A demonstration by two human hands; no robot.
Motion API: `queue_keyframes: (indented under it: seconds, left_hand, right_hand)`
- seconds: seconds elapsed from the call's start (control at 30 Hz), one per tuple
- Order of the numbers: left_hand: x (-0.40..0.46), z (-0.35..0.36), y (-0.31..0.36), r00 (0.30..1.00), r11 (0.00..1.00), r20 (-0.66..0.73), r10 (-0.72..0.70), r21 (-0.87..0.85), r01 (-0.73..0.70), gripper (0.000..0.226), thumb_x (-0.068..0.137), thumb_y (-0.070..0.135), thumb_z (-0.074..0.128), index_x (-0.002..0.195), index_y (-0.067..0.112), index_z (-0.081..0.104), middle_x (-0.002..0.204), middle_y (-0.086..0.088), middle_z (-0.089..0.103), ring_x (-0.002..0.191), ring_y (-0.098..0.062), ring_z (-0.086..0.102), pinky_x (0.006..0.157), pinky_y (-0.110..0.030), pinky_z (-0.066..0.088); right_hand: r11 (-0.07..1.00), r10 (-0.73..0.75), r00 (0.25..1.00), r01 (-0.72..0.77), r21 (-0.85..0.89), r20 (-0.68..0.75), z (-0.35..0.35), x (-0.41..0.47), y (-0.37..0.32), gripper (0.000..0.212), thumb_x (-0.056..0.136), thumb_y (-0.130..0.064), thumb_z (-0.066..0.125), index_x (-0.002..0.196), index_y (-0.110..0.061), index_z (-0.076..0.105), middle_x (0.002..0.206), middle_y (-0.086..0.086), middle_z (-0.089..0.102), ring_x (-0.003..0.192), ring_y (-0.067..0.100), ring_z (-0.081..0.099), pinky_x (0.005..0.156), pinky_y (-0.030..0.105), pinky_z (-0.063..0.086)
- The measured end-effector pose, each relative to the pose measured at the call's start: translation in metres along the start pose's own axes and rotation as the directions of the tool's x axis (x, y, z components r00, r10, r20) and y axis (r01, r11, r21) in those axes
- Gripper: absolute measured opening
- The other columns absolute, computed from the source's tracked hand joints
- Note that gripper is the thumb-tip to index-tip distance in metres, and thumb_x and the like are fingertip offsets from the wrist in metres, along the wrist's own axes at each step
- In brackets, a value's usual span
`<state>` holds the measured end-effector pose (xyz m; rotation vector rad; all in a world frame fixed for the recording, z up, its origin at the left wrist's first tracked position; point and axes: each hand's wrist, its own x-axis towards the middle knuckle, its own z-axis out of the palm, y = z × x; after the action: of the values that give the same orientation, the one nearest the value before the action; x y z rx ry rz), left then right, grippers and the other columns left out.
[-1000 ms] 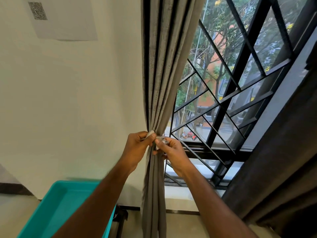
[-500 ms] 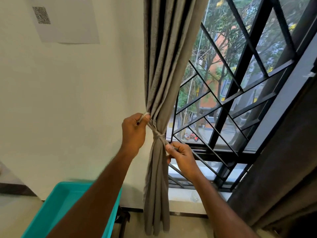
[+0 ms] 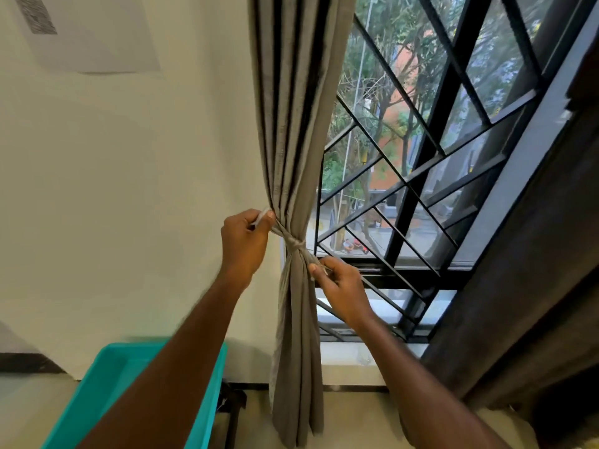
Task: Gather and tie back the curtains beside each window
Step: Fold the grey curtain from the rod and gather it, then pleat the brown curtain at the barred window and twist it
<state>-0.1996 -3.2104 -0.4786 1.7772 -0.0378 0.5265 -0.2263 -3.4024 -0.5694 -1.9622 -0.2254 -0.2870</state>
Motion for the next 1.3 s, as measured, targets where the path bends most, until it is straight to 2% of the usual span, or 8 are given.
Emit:
queue_keyframes:
  seconds: [0.1,0.23,0.4,0.57,0.67,0.97,1.13,1.3]
  left_hand:
    - [-0.009,-0.001,0.004,0.985,0.979,-0.026,0.173,0.110,-0.169,0.001,0.094,0.020,0.070,0.094,0.019,0.071,0.081,0.006,0.066,0.071,-0.001,0.056,0.065,-0.017,0.043]
    - [-0.020,0.010,0.027,0.877,0.905,-0.240,0.417,0.197,-0.376,0.024,0.088,0.018,0.075,0.106,0.007,0.064,0.092,-0.002,0.057,0.077,-0.010,0.049,0.068,-0.010,0.038]
    - [-0.007,0.040,0.082,0.714,0.690,-0.069,0.696,0.339,-0.640,0.012,0.088,0.009,0.069,0.081,0.003,0.060,0.077,-0.009,0.056,0.071,-0.027,0.055,0.065,-0.040,0.046]
    - [0.012,0.083,0.148,0.542,0.475,-0.002,0.840,0.484,-0.735,0.009,0.088,0.014,0.066,0.082,0.008,0.063,0.078,-0.009,0.060,0.074,-0.030,0.057,0.065,-0.038,0.044]
    - [0.020,0.120,0.197,0.457,0.384,0.059,0.888,0.451,-0.806,0.012,0.089,0.018,0.064,0.081,0.010,0.062,0.079,-0.007,0.061,0.076,-0.030,0.059,0.064,-0.039,0.045]
    - [0.055,0.201,0.352,0.365,0.239,0.310,0.878,0.377,-0.895,0.022,0.089,0.030,0.056,0.076,0.013,0.056,0.078,-0.008,0.060,0.075,-0.038,0.061,0.058,-0.038,0.045]
    - [0.080,0.218,0.438,0.278,0.134,0.342,0.898,0.388,-0.912,0.023,0.095,0.030,0.057,0.081,0.013,0.055,0.083,-0.007,0.058,0.079,-0.037,0.059,0.060,-0.038,0.041]
    - [0.087,0.226,0.518,0.274,0.164,0.259,0.926,0.377,-0.912,0.025,0.095,0.034,0.057,0.080,0.015,0.056,0.084,-0.007,0.062,0.084,-0.035,0.061,0.071,-0.044,0.052]
  right_hand:
    - [0.990,-0.047,0.999,0.046,-0.131,-0.003,-0.010,0.005,-0.006,0.032,0.093,-0.055,0.063,0.079,-0.026,0.059,0.074,0.000,0.058,0.071,0.022,0.060,0.065,0.052,0.056]
    - [0.935,-0.204,0.978,0.183,-0.304,-0.039,-0.036,0.021,-0.027,0.035,0.093,-0.050,0.068,0.110,-0.020,0.066,0.104,-0.003,0.065,0.093,0.011,0.060,0.079,0.032,0.052]
    - [0.849,-0.410,0.910,0.352,-0.393,-0.070,-0.095,0.067,-0.064,0.031,0.098,-0.035,0.064,0.120,-0.014,0.061,0.119,0.004,0.060,0.108,0.021,0.060,0.090,0.040,0.052]
    - [0.758,-0.556,0.816,0.420,-0.499,-0.158,-0.179,0.093,-0.101,0.026,0.098,-0.027,0.060,0.119,-0.010,0.062,0.117,0.008,0.059,0.104,0.027,0.061,0.087,0.043,0.051]
    - [0.700,-0.619,0.762,0.427,-0.573,-0.189,-0.234,0.095,-0.119,0.028,0.095,-0.028,0.059,0.116,-0.010,0.061,0.116,0.008,0.058,0.103,0.029,0.062,0.087,0.045,0.051]
    - [0.495,-0.723,0.650,0.249,-0.832,-0.236,-0.393,0.096,-0.213,0.028,0.089,-0.022,0.062,0.114,-0.011,0.061,0.116,0.008,0.061,0.103,0.032,0.063,0.082,0.048,0.053]
    - [0.389,-0.807,0.519,0.106,-0.915,-0.283,-0.459,0.098,-0.281,0.017,0.088,-0.020,0.062,0.104,-0.014,0.061,0.104,0.006,0.061,0.095,0.032,0.060,0.076,0.049,0.051]
    - [0.373,-0.843,0.434,0.045,-0.927,-0.318,-0.510,0.097,-0.346,0.011,0.090,-0.023,0.057,0.099,-0.017,0.058,0.100,0.002,0.060,0.094,0.029,0.060,0.077,0.051,0.050]
